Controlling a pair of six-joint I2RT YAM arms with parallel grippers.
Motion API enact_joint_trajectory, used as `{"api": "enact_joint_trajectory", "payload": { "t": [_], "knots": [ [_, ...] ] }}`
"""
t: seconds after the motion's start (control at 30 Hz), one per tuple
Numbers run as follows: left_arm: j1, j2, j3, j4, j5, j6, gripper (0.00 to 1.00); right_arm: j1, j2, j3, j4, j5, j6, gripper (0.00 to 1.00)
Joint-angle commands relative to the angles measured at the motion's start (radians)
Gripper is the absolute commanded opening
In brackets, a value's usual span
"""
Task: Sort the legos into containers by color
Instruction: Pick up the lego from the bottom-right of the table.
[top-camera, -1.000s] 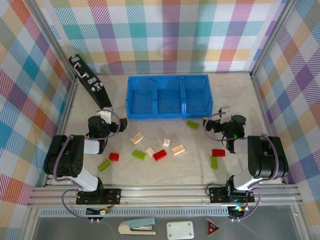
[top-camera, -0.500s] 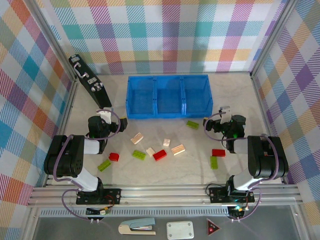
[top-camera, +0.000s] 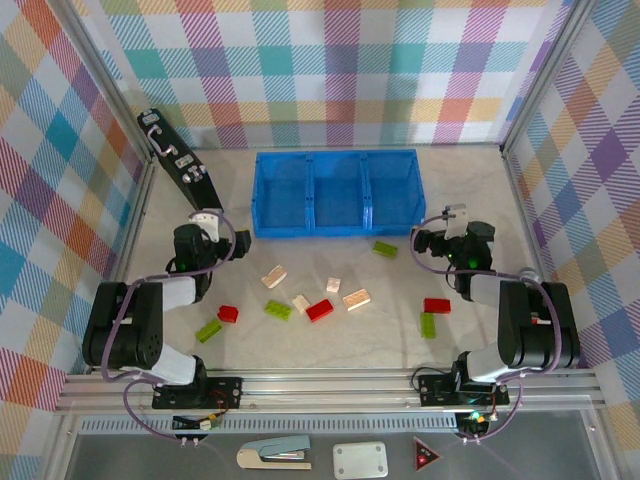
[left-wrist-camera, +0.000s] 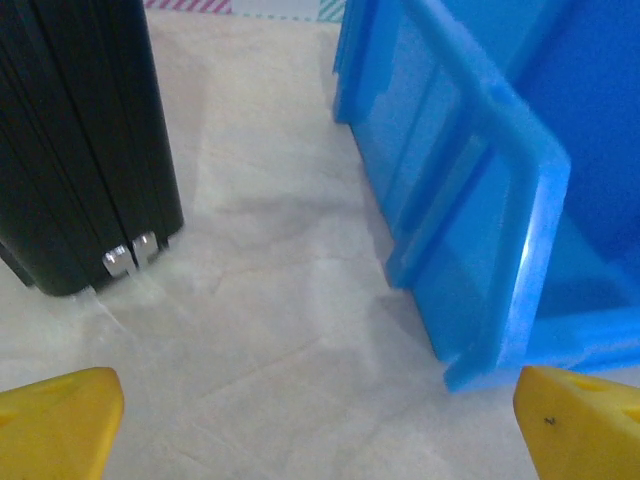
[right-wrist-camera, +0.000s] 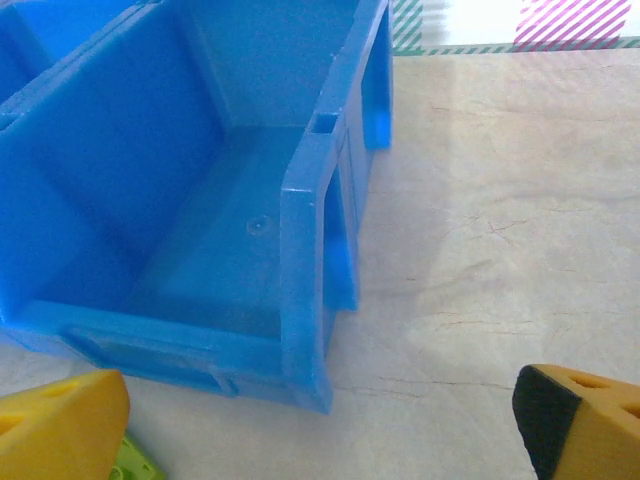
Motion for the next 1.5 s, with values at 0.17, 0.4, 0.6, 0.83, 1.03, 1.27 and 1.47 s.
{"api": "enact_joint_trajectory", "payload": {
  "t": [0.17, 0.4, 0.6, 0.83, 1.03, 1.27, 1.47],
  "knots": [
    [0.001, -0.091, 0.081, -0.256, -0.042, -0.031, 1.00, 0.012, -0.080, 0.062, -0.242, 0.031, 0.006, 0.99],
    [-0.004, -0.148, 0.157, -0.453, -0.062, -0.146, 1.00, 0.042, -0.150, 0.140, -0.527, 0.071, 0.062, 0.99],
    [-0.004, -0.148, 0.306, -0.770, -0.061, -0.252, 1.00, 0.091, -0.187, 0.245, -0.809, 0.115, 0.184, 0.99],
    [0.024, -0.167, 0.404, -0.965, 0.097, -0.305, 1.00, 0.184, -0.300, 0.291, -1.039, 0.243, 0.269, 0.97],
    [0.039, -0.168, 0.501, -1.124, 0.223, -0.272, 1.00, 0.184, -0.350, 0.339, -1.252, 0.275, 0.379, 0.95],
    [0.041, -0.205, 0.555, -1.258, 0.130, -0.200, 1.00, 0.184, -0.361, 0.354, -1.422, 0.273, 0.438, 0.96],
    [0.051, -0.268, 0.537, -1.258, 0.050, -0.125, 1.00, 0.184, -0.371, 0.317, -1.490, 0.342, 0.522, 0.97]
  ]
}}
